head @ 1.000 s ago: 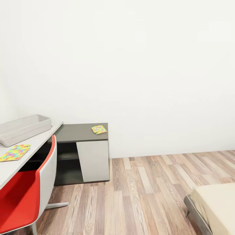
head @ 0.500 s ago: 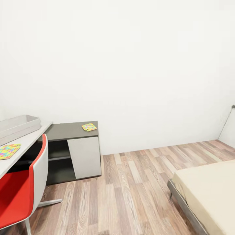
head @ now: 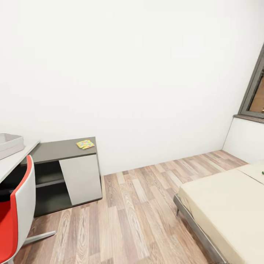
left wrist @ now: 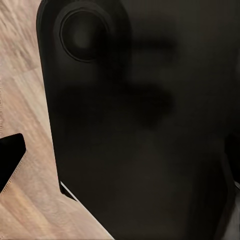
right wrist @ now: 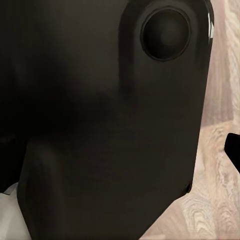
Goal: Put all the toys in the child's room - the three board games (two on the bed and one on the table), the two jigsaw puzzles on the table, and the tennis ball on the table - inside the toy box on the table in the child's room.
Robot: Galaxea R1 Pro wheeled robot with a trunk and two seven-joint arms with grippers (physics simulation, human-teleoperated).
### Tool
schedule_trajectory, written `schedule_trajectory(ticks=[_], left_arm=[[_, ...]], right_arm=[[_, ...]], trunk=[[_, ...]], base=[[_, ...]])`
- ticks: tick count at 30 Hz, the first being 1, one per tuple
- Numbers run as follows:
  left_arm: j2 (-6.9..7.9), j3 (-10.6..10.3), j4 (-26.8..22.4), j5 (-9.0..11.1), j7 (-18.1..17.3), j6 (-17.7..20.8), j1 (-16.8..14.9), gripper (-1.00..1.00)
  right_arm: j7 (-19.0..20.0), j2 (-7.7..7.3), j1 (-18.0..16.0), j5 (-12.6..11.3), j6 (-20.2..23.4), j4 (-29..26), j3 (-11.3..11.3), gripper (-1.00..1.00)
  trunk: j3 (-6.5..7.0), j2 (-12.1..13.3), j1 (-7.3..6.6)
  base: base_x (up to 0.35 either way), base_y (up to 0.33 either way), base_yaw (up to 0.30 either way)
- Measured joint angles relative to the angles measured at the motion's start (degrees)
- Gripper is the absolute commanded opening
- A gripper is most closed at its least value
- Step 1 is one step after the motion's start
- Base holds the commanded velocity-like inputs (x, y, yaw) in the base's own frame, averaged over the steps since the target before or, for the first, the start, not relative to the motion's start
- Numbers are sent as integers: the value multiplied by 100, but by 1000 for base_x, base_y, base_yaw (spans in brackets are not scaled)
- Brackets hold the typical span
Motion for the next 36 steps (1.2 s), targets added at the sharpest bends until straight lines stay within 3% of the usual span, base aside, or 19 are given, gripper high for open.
schedule_trajectory(ticks=[4, 14, 31, 36], left_arm=[[0, 8, 0, 0, 0, 0, 0, 100], [3, 37, 0, 3, 0, 0, 0, 100], [19, 11, -8, -1, 0, -19, 0, 100], [26, 1, -11, -6, 3, -195, 0, 100]], right_arm=[[0, 0, 0, 0, 0, 0, 0, 100], [0, 0, 0, 0, -1, 0, 1, 100], [0, 20, -1, 15, -8, 1, 8, 100], [0, 25, -1, 16, -8, 1, 14, 100]], trunk=[[0, 0, 0], [179, 400, -219], [484, 1082, -593], [574, 1282, -702]], base=[[-3, 0, -258], [-1, 0, -223], [0, 0, -27], [0, 0, -1]])
